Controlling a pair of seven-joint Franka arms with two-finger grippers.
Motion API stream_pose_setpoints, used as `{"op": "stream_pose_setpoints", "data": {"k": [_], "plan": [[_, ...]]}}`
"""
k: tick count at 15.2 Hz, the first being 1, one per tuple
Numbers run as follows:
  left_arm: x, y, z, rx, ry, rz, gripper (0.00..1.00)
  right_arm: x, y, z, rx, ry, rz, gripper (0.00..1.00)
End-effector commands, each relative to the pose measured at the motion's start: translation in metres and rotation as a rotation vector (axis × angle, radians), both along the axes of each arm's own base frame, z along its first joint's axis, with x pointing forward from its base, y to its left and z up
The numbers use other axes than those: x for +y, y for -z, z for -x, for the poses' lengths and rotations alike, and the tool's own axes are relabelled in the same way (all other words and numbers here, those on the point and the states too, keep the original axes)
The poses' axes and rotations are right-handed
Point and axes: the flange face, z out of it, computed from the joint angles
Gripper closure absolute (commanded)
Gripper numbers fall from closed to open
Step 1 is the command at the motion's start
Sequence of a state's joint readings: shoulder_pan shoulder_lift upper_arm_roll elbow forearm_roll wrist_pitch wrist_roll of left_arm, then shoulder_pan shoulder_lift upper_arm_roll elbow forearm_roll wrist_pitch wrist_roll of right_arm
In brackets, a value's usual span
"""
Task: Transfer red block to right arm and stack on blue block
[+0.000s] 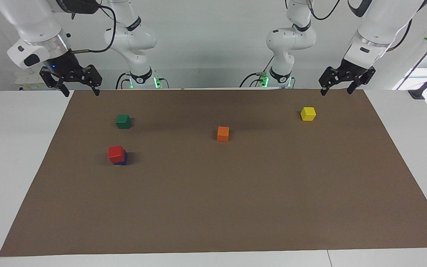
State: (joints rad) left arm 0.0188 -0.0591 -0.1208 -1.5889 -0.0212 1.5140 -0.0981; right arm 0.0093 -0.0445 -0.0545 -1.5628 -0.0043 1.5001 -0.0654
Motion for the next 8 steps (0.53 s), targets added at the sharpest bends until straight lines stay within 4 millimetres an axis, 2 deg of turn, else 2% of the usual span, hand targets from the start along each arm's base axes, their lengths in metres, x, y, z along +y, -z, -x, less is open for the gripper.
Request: {"op": "stream_pose_setpoints", "data": {"k": [1,8], "plan": [[0.003,-0.0022,0.0061,-0.005,0.002,-0.011,0.0,-0.0009,-0.0029,-0.0033,0.001,-0.024,0.011,0.0],[0.003,-0.0022,0.0061,-0.005,0.002,-0.011,0.0,-0.0064,-0.0045,-0.0013,-0.001,-0.013,0.009,0.0]]}}
